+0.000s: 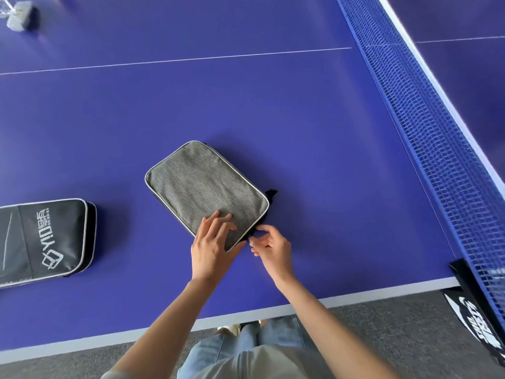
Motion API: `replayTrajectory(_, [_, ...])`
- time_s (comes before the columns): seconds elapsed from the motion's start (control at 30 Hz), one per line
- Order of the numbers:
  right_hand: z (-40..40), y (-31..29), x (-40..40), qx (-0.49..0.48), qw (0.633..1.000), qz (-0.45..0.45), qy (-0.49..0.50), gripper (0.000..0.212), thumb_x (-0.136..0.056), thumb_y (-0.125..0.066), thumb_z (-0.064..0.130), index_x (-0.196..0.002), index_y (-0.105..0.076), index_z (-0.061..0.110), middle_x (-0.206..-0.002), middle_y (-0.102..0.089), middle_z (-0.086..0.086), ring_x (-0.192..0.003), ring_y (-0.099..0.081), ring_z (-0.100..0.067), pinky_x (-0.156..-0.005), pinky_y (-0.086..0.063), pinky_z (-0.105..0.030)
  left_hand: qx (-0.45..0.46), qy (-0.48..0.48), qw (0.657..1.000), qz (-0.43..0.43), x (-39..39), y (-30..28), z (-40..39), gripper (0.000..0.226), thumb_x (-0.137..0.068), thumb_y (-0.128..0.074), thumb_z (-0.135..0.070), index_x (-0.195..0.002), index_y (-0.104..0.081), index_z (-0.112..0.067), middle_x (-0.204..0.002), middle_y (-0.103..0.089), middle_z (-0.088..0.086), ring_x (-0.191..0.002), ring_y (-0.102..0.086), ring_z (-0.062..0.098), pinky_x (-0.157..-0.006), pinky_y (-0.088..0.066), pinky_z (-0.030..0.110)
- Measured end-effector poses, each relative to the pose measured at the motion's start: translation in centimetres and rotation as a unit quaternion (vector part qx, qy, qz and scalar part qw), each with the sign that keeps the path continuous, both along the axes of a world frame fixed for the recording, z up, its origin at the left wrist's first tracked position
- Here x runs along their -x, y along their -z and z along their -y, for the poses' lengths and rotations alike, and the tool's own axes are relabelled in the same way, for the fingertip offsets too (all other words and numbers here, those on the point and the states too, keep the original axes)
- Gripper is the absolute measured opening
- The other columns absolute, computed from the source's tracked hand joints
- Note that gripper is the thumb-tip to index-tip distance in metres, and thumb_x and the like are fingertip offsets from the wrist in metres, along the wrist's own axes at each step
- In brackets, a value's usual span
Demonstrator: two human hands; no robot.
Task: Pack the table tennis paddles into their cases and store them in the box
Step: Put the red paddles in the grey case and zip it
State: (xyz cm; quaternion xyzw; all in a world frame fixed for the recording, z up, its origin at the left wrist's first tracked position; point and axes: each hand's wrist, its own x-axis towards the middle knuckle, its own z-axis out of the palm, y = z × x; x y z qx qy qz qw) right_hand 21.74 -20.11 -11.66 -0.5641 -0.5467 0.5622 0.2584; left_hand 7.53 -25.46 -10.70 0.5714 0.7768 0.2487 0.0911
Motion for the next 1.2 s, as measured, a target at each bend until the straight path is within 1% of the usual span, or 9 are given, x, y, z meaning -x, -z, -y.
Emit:
replayTrajectory(0.13, [-0.5, -0.4, 0.2, 0.095, 0.993, -0.057, 0.029, 0.014, -0.084, -0.068, 0.010, -0.096, -0.064, 0.015, -0.070, -0.065, -0.008, -0.057, -0.064, -0.017, -0.061, -0.055, -0.028, 0.033, -0.022, 0.999, -0.003, -0.1, -0.5, 0.0, 0.028, -0.073, -0.073, -0.047, -0.093, -0.061, -0.032, -0.115, -0.060, -0.022, -0.126, -0.045, 0.004, -0.053, -0.050, 0.023])
replayTrajectory(0.33, [-1.3, -0.9, 0.3, 0.106, 0.994, -0.032, -0.014, 0.014, -0.082, -0.066, 0.004, -0.096, -0.062, 0.007, -0.064, -0.064, -0.005, -0.051, -0.063, -0.021, -0.053, -0.055, -0.028, 0.048, -0.007, 0.999, -0.018, 0.0, -0.9, 0.2, 0.030, -0.071, -0.074, -0.047, -0.094, -0.060, -0.034, -0.115, -0.058, -0.024, -0.127, -0.042, 0.002, -0.052, -0.035, 0.015])
replayTrajectory(0.57, [-2.0, -1.5, -0.1, 0.091, 0.993, 0.016, -0.068, 0.013, -0.086, -0.059, 0.001, -0.098, -0.062, 0.006, -0.061, -0.059, -0.001, -0.051, -0.061, -0.015, -0.057, -0.053, -0.021, 0.066, 0.029, 0.995, -0.074, 0.7, -1.7, -0.7, 0.043, -0.065, -0.078, -0.047, -0.102, -0.063, -0.030, -0.115, -0.058, -0.011, -0.109, -0.055, 0.016, -0.043, -0.041, 0.022])
replayTrajectory(0.67, [-2.2, -1.5, 0.0, 0.071, 0.989, 0.063, -0.113, 0.011, -0.088, -0.054, 0.004, -0.093, -0.062, 0.007, -0.063, -0.057, -0.001, -0.053, -0.059, -0.014, -0.059, -0.049, -0.025, 0.043, 0.093, 0.992, -0.075, 1.0, -1.8, -2.2, 0.048, -0.064, -0.082, -0.038, -0.106, -0.066, -0.019, -0.118, -0.058, 0.005, -0.111, -0.054, 0.029, -0.073, -0.053, 0.040])
replayTrajectory(0.73, [-2.4, -1.5, 0.1, 0.018, 0.986, 0.099, -0.137, 0.009, -0.087, -0.056, 0.005, -0.090, -0.064, 0.006, -0.060, -0.056, 0.002, -0.056, -0.062, -0.021, -0.059, -0.045, -0.024, 0.035, 0.170, 0.981, -0.089, 1.0, -2.2, -3.4, 0.046, -0.068, -0.081, -0.032, -0.109, -0.067, -0.018, -0.123, -0.058, 0.010, -0.120, -0.051, 0.036, -0.093, -0.046, 0.048])
replayTrajectory(0.87, [-3.1, -1.6, -0.4, -0.027, 0.978, 0.098, -0.181, 0.005, -0.085, -0.064, 0.006, -0.087, -0.066, 0.002, -0.063, -0.064, -0.012, -0.052, -0.060, -0.023, -0.059, -0.046, -0.020, 0.096, 0.332, 0.930, -0.127, 1.8, -2.9, -5.9, 0.043, -0.078, -0.070, -0.035, -0.121, -0.061, -0.031, -0.142, -0.045, 0.000, -0.137, -0.033, 0.030, -0.110, -0.028, 0.053])
replayTrajectory(0.97, [-3.4, -1.7, -0.4, 0.000, 0.975, 0.097, -0.201, 0.008, -0.087, -0.061, 0.007, -0.090, -0.064, 0.001, -0.064, -0.061, -0.010, -0.053, -0.059, -0.019, -0.057, -0.047, -0.020, 0.146, 0.311, 0.930, -0.132, 2.5, -2.9, -6.4, 0.046, -0.079, -0.064, -0.048, -0.124, -0.054, -0.043, -0.153, -0.026, -0.005, -0.144, -0.010, 0.031, -0.114, -0.009, 0.057])
replayTrajectory(1.07, [-3.5, -1.9, -0.2, 0.011, 0.964, 0.117, -0.239, 0.010, -0.090, -0.057, 0.010, -0.093, -0.062, 0.002, -0.072, -0.063, -0.016, -0.059, -0.060, -0.021, -0.062, -0.050, -0.027, 0.156, 0.328, 0.921, -0.139, 3.1, -2.8, -6.3, 0.052, -0.077, -0.064, -0.050, -0.127, -0.050, -0.047, -0.155, -0.020, -0.005, -0.146, -0.003, 0.031, -0.114, -0.008, 0.059])
replayTrajectory(1.2, [-3.5, -2.2, -0.1, -0.001, 0.954, 0.139, -0.266, 0.011, -0.093, -0.053, 0.007, -0.095, -0.061, 0.000, -0.077, -0.056, -0.005, -0.068, -0.055, -0.021, -0.065, -0.043, -0.028, 0.176, 0.341, 0.910, -0.156, 4.0, -2.6, -6.2, 0.062, -0.078, -0.063, -0.054, -0.134, -0.037, -0.054, -0.158, -0.005, -0.010, -0.146, 0.012, 0.027, -0.113, -0.005, 0.063])
